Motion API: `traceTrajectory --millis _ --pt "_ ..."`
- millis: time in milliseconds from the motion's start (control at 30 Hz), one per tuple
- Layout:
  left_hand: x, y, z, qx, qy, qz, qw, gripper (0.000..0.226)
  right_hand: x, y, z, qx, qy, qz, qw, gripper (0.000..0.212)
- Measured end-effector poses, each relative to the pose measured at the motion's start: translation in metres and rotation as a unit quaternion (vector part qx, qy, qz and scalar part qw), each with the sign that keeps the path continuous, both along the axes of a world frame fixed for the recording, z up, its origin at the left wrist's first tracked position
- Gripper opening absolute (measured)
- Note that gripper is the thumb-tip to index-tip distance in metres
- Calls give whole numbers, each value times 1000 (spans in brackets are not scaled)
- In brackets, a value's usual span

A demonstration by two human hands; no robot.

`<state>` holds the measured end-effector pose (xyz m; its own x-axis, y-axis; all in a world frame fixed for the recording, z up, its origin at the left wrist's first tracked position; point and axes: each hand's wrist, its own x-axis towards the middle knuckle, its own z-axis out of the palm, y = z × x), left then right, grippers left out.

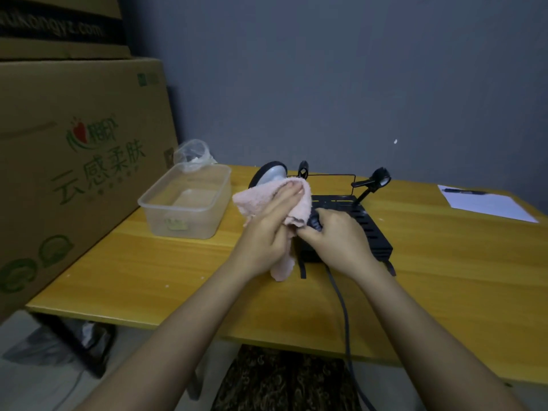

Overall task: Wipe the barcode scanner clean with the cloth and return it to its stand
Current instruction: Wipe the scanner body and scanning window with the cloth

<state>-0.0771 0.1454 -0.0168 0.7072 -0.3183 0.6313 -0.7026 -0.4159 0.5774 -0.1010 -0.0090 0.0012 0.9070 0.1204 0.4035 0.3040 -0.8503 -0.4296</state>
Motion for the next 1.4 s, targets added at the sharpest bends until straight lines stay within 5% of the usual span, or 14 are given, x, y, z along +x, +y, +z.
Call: traceTrajectory --millis 233,467,667,800,1100,1233,1400 --pt "-6 -7 -8 -60 -12 -29 998 57 4 -4 5 171 68 71 980 38" --pt "-6 -7 -8 -105 -21 -30 994 56 3 -6 13 216 109 110 964 39" --pt "7 15 3 41 -130 -29 990 55 1 -7 15 225 115 147 956 46" --pt "7 7 9 28 -113 49 992 56 4 -6 20 221 96 144 960 46" --pt "10 10 6 118 -133 35 983 58 5 -8 21 259 144 161 941 33" --pt "9 2 6 61 -83 107 989 58 5 -6 17 244 99 145 954 38" --pt "-3 3 0 13 -125 9 992 52 7 -7 20 219 70 125 965 36"
